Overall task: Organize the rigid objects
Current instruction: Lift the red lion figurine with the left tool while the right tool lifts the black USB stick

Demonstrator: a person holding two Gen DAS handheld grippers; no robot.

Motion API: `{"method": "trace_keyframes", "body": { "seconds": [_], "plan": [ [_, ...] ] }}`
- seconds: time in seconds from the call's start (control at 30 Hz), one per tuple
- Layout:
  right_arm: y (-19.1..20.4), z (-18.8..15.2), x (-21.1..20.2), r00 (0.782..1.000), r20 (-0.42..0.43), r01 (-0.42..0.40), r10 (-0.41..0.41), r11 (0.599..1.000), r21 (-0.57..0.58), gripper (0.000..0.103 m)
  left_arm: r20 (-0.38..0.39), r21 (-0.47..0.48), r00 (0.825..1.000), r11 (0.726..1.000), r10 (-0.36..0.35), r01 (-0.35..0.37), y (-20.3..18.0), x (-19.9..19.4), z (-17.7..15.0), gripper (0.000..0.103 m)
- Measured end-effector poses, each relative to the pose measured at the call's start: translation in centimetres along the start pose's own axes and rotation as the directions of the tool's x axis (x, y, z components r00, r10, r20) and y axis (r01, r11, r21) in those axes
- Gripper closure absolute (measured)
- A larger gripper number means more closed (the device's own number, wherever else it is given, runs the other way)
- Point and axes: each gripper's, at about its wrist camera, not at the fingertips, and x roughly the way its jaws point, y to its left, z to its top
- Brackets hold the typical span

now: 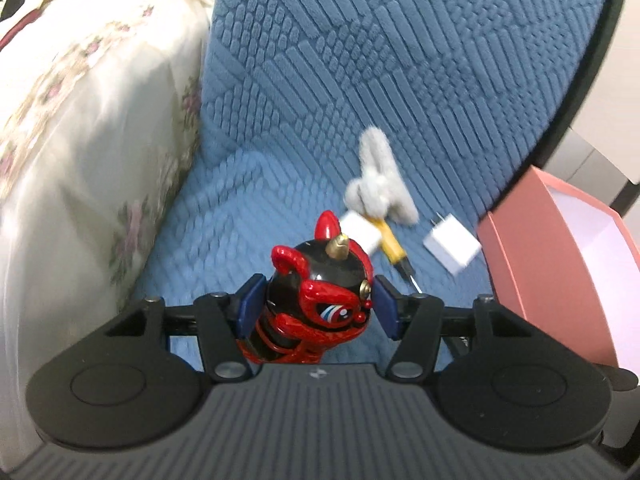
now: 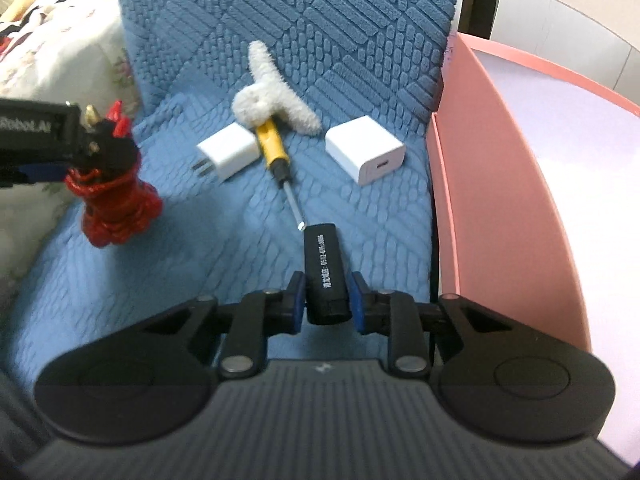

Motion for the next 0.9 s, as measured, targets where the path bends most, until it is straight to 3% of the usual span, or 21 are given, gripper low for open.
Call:
{"method": "trace_keyframes", "body": {
  "seconds": [0.4, 0.7, 0.77, 0.9],
  "plan": [
    [2.0, -5.7, -5.4, 0.996, -0.052, -0.075, 0.073, 0.996, -0.042, 0.076, -0.029, -0.085, 0.999, 0.996, -0.015, 0.013, -1.6, -5.6, -5.6, 0.040],
    [2.2, -7.5, -4.2, 0.997, -0.067, -0.039, 0.037, 0.999, -0.029, 0.075, -0.046, -0.078, 0.999, 0.997, -0.029, 0.025, -1.9, -6.3, -7.7, 0.040],
    [2.0, -7.3, -3.7, 0.997, -0.067, -0.045, 0.044, 0.999, -0.014, 0.065, -0.042, -0.070, 0.999, 0.997, -0.030, 0.027, -2.1, -6.3, -7.7, 0.040],
    [2.3, -7.1, -2.9, 0.996, -0.059, -0.062, 0.060, 0.997, -0.034, 0.062, -0.038, -0.055, 0.999, 0.998, -0.031, 0.029, -2.3, -6.3, -7.8, 0.040]
  ]
}}
